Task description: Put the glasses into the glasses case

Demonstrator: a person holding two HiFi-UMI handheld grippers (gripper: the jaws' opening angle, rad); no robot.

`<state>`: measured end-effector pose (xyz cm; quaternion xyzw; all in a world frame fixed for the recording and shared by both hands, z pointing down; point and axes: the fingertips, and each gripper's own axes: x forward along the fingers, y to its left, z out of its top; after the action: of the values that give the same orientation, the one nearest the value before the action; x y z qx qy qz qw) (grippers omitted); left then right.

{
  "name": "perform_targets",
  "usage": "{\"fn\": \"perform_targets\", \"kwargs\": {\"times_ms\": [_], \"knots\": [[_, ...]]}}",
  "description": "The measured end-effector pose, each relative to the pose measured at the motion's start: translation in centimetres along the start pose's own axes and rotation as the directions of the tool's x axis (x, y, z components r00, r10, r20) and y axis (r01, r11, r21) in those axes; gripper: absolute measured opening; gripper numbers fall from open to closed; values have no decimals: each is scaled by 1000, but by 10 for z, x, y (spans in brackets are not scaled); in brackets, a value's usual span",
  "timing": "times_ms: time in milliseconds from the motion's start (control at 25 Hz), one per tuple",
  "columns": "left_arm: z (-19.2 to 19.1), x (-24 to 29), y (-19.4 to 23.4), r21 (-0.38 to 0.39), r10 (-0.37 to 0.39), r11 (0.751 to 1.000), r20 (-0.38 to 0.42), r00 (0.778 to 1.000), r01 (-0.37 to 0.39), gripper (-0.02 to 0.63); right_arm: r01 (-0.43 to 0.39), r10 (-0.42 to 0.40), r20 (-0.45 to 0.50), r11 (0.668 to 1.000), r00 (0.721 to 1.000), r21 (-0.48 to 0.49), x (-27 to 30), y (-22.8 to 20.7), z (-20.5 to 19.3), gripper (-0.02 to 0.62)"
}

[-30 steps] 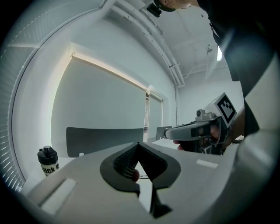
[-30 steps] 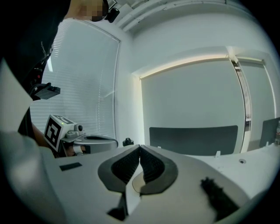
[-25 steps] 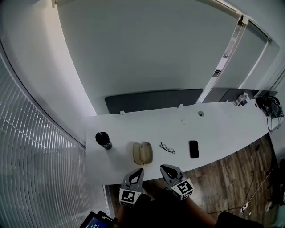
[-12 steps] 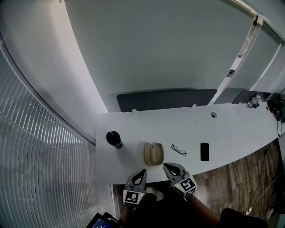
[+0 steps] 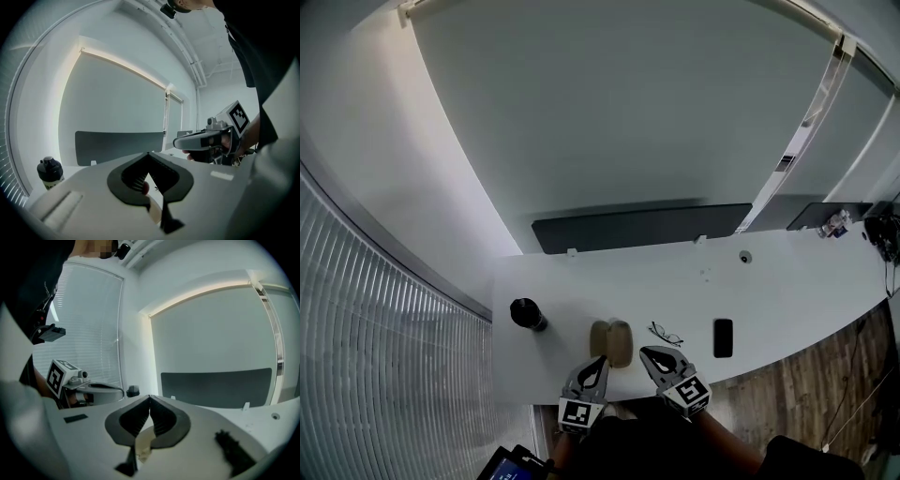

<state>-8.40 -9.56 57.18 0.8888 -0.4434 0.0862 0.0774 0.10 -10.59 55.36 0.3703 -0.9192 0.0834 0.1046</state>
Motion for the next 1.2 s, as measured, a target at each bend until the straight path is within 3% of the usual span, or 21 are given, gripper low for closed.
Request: {"fn": "perform_targets", "kwargs": {"times_ms": [120,240,480,720,920,1200], "knots": [[8,23,0,-12,3,1000,4,1000,-3,8,15,-15,-8,1000,1000,-13,2,-31,-5,8],[12,44,3,54,11,998,3,1000,-11,6,20,-20,-6,1000,1000,-23,3,-59,-1,8],[14,60,-16,-7,38,999,-51,998,-39,6,-9,10,-49,1000,999,22,-11,-89,-19,8],[9,78,-18,-57,104,992,-101,989,-110,6,-49,47,-74,999,996,-18,-8,-118,-34,8],[-21,92,-8,-32,66,997,-143,988,-71,6,-56,48,-133,997,990,-56,-5,-132,-48,8],[-8,106,17,-13,39,999,-140,989,-42,6,-43,21,-178,992,984,-119,9,-130,-53,8]]}}
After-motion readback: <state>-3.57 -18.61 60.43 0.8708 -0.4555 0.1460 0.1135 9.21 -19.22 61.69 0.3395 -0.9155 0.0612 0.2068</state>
